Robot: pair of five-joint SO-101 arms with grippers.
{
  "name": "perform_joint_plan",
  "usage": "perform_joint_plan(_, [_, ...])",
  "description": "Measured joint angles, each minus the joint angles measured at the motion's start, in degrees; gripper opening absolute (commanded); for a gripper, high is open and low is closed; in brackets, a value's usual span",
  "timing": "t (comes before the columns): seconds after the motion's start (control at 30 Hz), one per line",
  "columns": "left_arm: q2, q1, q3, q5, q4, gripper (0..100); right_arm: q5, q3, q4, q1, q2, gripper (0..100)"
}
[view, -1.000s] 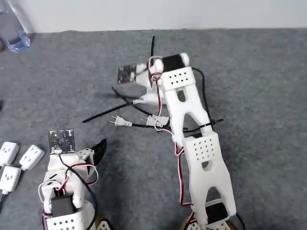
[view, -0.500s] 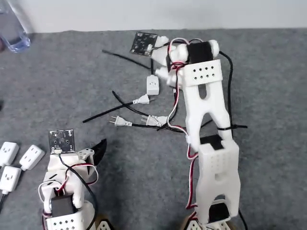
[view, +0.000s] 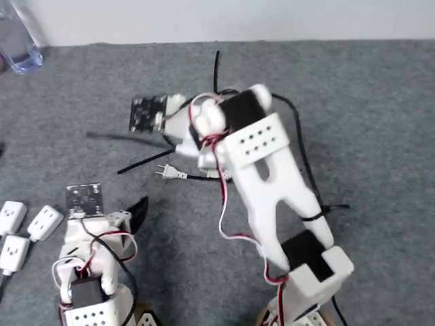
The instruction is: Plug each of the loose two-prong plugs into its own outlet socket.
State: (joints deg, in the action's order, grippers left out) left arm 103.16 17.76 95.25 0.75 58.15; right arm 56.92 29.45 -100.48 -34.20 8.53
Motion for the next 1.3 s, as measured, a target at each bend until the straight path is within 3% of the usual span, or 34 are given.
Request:
perform_joint_plan(0.33, [0.00,21.10,-8.44,0.00,3.87,37,-0.35,-8.26,0.00,-15.21,-0.44,0.9])
perform_joint_plan(0.53, [0.00,28.40,-8.44,0.00,3.87,37,-0.97,-8.35,2.37,-19.87,-0.44,1.5])
perform_joint_plan(0.63, [0.00,30.51,-8.44,1.05,3.87,37,-3.69,-8.35,6.15,-20.40,0.09,9.6])
perform_joint_plan(0.8, [0.00,35.08,-8.44,4.84,3.87,37,-8.26,-8.35,11.78,-23.12,7.03,34.4])
perform_joint_plan(0.93, [0.00,39.30,-8.44,6.59,3.87,37,-9.76,-8.35,15.03,-26.11,11.25,37.8])
perform_joint_plan(1.1, [0.00,39.74,-8.00,8.88,3.87,37,-10.02,-3.43,12.13,-26.64,11.52,37.8])
perform_joint_plan(1.3, [0.09,28.75,-7.30,13.27,3.87,37,-10.90,5.27,1.05,-22.33,9.67,37.9])
